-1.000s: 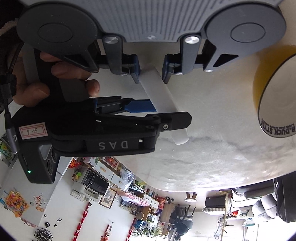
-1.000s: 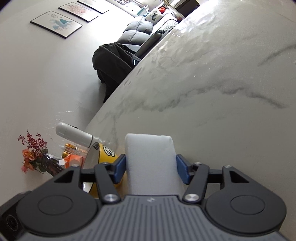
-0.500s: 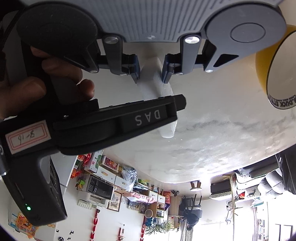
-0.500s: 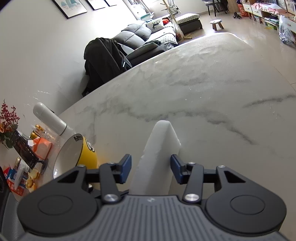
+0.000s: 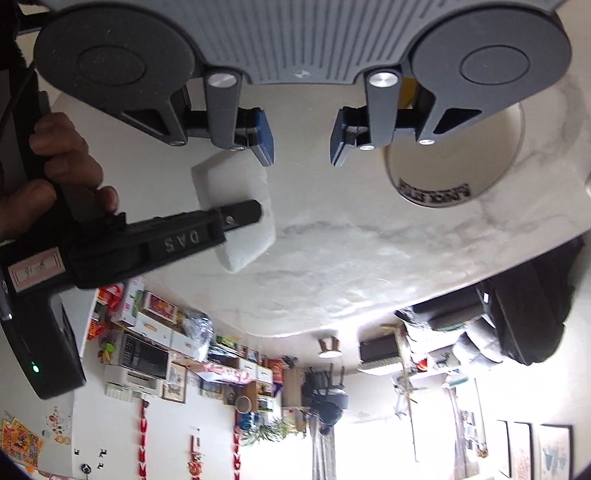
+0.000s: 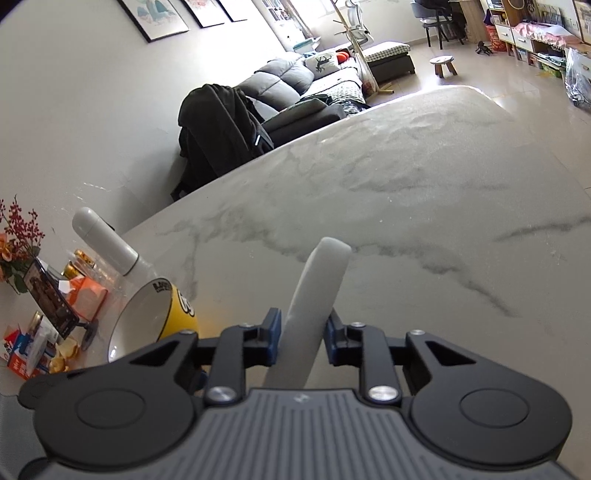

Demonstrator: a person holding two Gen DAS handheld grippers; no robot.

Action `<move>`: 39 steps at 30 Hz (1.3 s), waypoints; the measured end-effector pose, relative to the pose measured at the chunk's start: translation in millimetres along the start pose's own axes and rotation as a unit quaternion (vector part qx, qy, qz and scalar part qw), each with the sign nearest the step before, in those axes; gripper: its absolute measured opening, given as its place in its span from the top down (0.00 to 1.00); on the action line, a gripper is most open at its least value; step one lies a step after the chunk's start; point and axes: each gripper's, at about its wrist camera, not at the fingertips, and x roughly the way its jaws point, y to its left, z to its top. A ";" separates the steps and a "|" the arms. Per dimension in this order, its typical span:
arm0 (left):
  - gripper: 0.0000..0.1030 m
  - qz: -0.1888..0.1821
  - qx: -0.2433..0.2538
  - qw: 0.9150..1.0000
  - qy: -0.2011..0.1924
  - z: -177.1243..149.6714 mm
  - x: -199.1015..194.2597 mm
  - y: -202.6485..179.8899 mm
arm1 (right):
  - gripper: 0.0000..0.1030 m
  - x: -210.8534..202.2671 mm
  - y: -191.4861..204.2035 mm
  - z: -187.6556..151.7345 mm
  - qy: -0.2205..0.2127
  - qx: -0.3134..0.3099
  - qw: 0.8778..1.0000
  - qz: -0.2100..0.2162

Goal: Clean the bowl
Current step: 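Grasp the yellow bowl's rim with the left gripper and tilt it up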

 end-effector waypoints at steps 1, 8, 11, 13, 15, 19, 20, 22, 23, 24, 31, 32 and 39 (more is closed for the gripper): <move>0.66 0.011 0.002 1.000 -0.002 1.1 0.4 1.1 | 0.75 1.2 3.0 0.2 0.000 -0.009 1.000 -0.007; 0.66 0.079 0.025 0.996 0.014 -0.2 17.8 0.8 | 0.74 12.3 21.7 -5.2 0.012 -0.044 0.999 -0.009; 0.66 0.079 0.019 0.996 0.024 -7.5 20.8 9.9 | 0.73 15.8 26.1 -7.0 0.016 -0.052 0.998 -0.009; 0.66 0.071 0.007 0.997 0.030 -10.1 21.8 16.2 | 0.73 18.0 27.9 -7.6 0.017 -0.056 0.998 -0.012; 0.66 0.065 -0.003 0.997 0.035 -12.4 24.0 21.8 | 0.71 20.5 29.8 -7.2 0.018 -0.061 0.998 -0.016; 0.69 0.050 -0.024 0.997 0.047 -13.8 29.4 30.6 | 0.70 23.9 32.0 -6.5 0.019 -0.063 0.998 -0.018; 0.74 0.044 -0.031 0.997 0.049 -14.1 29.9 32.2 | 0.70 24.8 32.5 -6.4 0.019 -0.064 0.998 -0.018; 0.80 0.031 -0.044 0.997 0.054 -14.6 30.9 35.6 | 0.70 26.5 33.6 -6.4 0.019 -0.065 0.998 -0.020; 0.84 0.026 -0.052 0.997 0.057 -14.8 31.7 37.8 | 0.70 27.6 34.1 -6.2 0.019 -0.065 0.998 -0.021; 0.87 0.023 -0.054 0.997 0.058 -14.7 32.7 39.2 | 0.70 28.8 34.5 -5.9 0.019 -0.065 0.997 -0.021; 0.87 -0.004 -0.070 0.996 0.055 -10.4 37.2 45.9 | 0.70 36.9 38.3 -3.4 0.022 -0.062 0.998 -0.023; 0.87 -0.020 -0.082 0.995 0.050 -9.0 36.0 48.7 | 0.69 38.4 38.6 -2.8 0.022 -0.060 0.998 -0.023; 0.89 -0.106 -0.163 0.981 0.020 -0.8 28.0 69.7 | 0.73 42.2 38.7 0.9 0.021 -0.051 0.998 -0.010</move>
